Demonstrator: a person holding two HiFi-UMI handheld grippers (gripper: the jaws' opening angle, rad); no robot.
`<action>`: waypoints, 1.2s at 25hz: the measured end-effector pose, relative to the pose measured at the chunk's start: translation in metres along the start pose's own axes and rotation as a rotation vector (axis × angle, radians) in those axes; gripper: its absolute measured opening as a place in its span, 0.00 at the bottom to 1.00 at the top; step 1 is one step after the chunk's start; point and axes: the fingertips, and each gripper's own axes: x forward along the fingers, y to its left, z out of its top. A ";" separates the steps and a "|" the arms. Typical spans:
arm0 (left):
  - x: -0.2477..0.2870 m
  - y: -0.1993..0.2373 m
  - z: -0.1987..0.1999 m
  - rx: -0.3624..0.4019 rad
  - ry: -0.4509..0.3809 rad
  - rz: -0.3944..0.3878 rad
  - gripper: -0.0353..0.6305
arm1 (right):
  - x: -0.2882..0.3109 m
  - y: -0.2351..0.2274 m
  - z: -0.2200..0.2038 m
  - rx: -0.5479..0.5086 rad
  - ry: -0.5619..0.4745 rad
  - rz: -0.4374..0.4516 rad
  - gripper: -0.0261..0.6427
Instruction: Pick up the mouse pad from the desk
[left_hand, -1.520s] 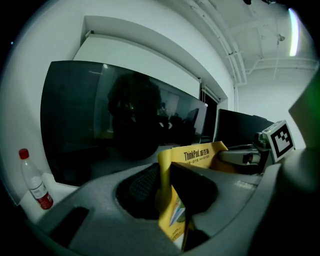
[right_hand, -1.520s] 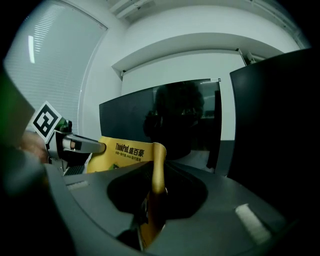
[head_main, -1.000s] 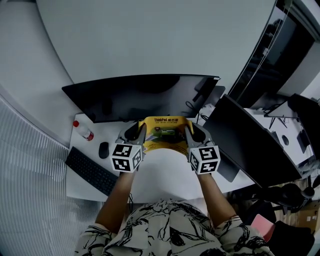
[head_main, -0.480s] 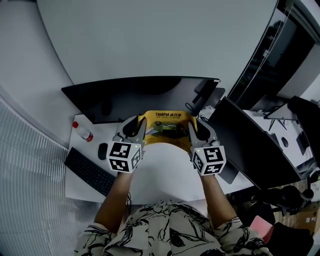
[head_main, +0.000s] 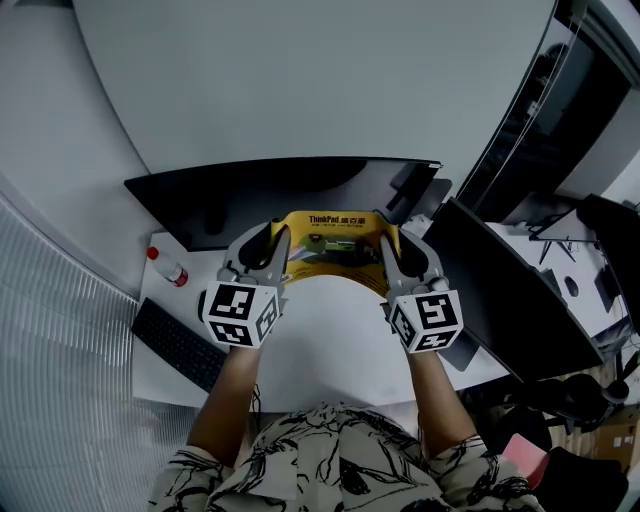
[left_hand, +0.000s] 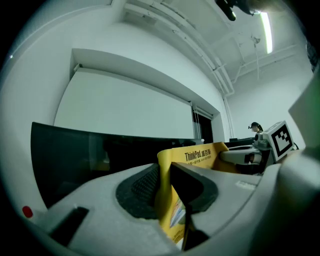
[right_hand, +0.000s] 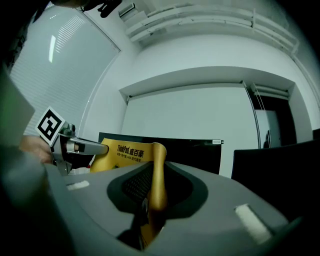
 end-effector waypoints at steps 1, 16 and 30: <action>0.001 0.000 0.006 0.006 -0.006 0.002 0.17 | 0.000 -0.001 0.005 -0.001 -0.009 0.001 0.15; -0.010 -0.009 0.043 0.032 -0.087 0.012 0.17 | -0.009 -0.003 0.043 -0.003 -0.097 0.016 0.15; -0.013 -0.010 0.049 0.037 -0.109 0.016 0.17 | -0.013 -0.002 0.051 -0.004 -0.115 0.006 0.15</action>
